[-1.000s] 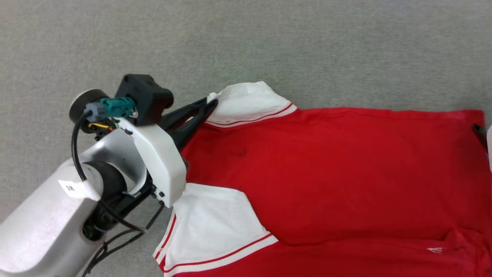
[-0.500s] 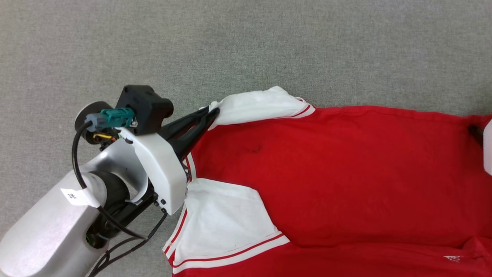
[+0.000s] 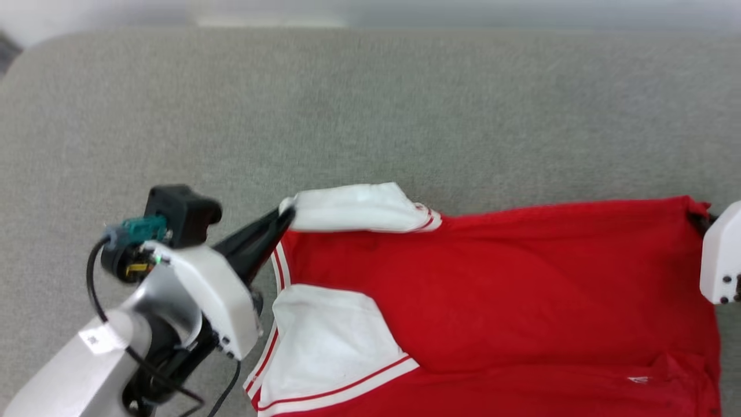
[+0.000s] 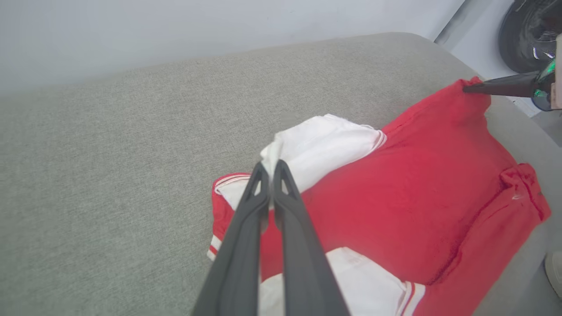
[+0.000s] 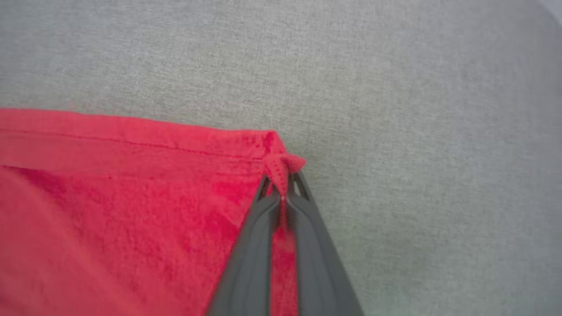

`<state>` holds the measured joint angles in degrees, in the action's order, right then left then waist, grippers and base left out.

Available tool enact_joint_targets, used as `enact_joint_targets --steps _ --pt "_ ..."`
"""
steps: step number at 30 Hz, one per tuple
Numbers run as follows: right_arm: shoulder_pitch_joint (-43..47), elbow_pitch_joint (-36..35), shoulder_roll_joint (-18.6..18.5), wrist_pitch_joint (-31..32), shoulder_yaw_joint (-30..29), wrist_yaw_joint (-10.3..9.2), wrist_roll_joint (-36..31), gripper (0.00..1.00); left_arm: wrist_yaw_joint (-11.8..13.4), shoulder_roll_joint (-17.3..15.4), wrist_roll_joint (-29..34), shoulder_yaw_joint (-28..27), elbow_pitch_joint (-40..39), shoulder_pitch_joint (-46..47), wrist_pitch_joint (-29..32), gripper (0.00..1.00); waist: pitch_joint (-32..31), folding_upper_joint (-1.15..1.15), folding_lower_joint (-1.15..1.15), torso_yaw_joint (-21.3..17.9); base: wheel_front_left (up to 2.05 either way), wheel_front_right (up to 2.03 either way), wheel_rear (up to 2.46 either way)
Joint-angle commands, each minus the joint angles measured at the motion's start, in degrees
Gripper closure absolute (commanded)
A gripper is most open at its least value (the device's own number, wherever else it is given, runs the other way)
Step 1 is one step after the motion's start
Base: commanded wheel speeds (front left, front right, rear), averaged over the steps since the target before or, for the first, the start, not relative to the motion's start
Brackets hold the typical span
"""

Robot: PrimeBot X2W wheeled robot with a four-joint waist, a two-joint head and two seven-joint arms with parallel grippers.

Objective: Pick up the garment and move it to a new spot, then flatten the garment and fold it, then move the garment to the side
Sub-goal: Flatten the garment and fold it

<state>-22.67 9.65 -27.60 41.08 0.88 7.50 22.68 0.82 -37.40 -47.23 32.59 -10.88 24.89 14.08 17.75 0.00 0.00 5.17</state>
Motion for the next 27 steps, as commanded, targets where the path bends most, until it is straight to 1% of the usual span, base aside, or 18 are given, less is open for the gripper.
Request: enact_joint_targets --steps 1,6,11,14,16,20,23,27 --pt "1.6 -0.7 0.5 -0.5 -0.3 -0.02 0.6 1.00 0.4 -0.6 -0.2 -0.4 0.1 -1.7 -0.5 1.00 -3.0 0.00 0.00 -1.3 0.00 0.00 0.00" --pt "7.2 -5.1 1.5 -1.7 -3.5 -0.02 2.2 1.00 2.3 -3.0 -1.9 -1.3 -1.4 -8.7 -2.0 1.00 -6.4 0.00 0.00 -2.0 0.00 0.00 0.00" --pt "14.7 -8.6 3.2 -2.4 -5.0 -0.02 2.9 1.00 3.7 -4.8 -3.0 -1.1 -3.3 -15.2 -2.9 1.00 -8.5 0.00 0.00 -1.9 0.00 0.00 0.00" --pt "18.6 -9.8 4.8 -2.8 -6.1 -0.02 4.6 1.00 4.2 -5.6 -3.2 -0.1 -3.3 -18.5 -2.7 1.00 -9.0 0.00 0.00 -1.8 0.00 0.00 0.00" --pt "20.4 -10.3 5.4 -3.1 -6.7 -0.02 5.0 1.00 4.1 -5.4 -4.0 0.9 -2.4 -20.6 -2.5 1.00 -9.3 0.00 0.00 -1.9 0.00 0.00 0.00" --pt "23.6 -10.0 4.6 -3.8 -4.9 -0.02 5.5 1.00 3.5 -5.5 -3.4 2.2 0.4 -22.6 -2.9 1.00 -9.6 0.00 0.00 -1.8 0.00 0.00 0.00" --pt "25.8 -9.6 2.6 -4.2 -2.6 -0.02 5.9 1.00 3.1 -4.6 -4.2 2.8 2.3 -23.6 -3.3 1.00 -9.7 0.00 0.00 -1.8 0.00 0.00 0.00" --pt "27.5 -8.7 -0.1 -4.8 -0.3 -0.02 5.9 1.00 2.0 -4.4 -4.2 3.8 4.3 -23.8 -2.9 1.00 -9.8 0.00 0.00 -1.9 0.00 0.00 0.00"
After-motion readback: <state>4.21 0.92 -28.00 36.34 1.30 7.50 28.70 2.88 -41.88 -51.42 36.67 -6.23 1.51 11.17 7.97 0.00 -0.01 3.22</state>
